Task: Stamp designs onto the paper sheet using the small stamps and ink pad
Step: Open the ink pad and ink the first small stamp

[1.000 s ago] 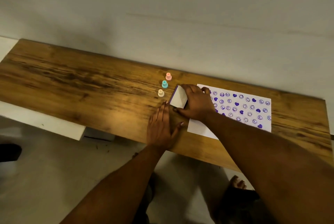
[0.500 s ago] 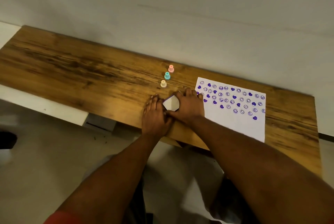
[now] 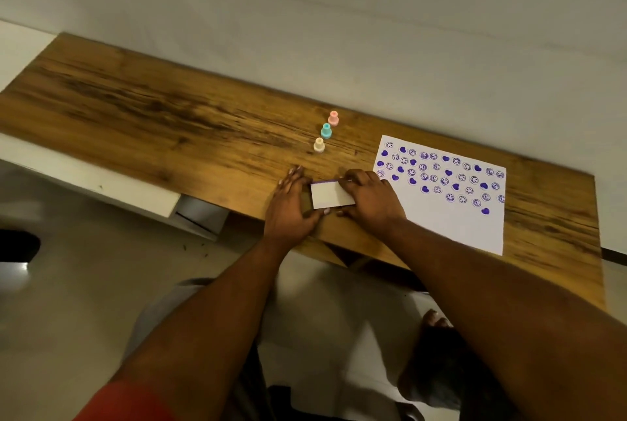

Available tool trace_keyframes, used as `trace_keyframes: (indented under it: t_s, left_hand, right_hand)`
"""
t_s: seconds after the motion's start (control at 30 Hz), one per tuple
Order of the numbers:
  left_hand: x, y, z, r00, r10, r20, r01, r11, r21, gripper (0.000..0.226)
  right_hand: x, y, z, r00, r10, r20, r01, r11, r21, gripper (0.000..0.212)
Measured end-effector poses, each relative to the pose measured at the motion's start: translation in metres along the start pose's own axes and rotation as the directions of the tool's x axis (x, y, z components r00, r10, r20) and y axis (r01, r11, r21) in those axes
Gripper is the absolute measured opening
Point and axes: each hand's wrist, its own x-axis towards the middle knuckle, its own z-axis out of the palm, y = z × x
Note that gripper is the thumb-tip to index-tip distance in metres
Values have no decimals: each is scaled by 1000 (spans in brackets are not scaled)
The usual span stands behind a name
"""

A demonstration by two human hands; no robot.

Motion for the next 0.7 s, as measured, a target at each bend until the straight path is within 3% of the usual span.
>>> trace_keyframes:
  t_s: [0.37,0.5,0.7]
  left_hand:
    - [2,-5,-3,999,10,50,-8,999,-37,77]
    - [2,-5,-1,999,-5,47,7,999,-44,77]
    - [1,-2,-2,999,-15,31,16,999,-46,89]
  right_hand:
    - [15,32,-13,970,-228,81,226,974,32,65]
    - [23,39,-24,969,-218,113,188,954,233,49]
    - [46,38,-30,981,-179,78,139,921,365,38]
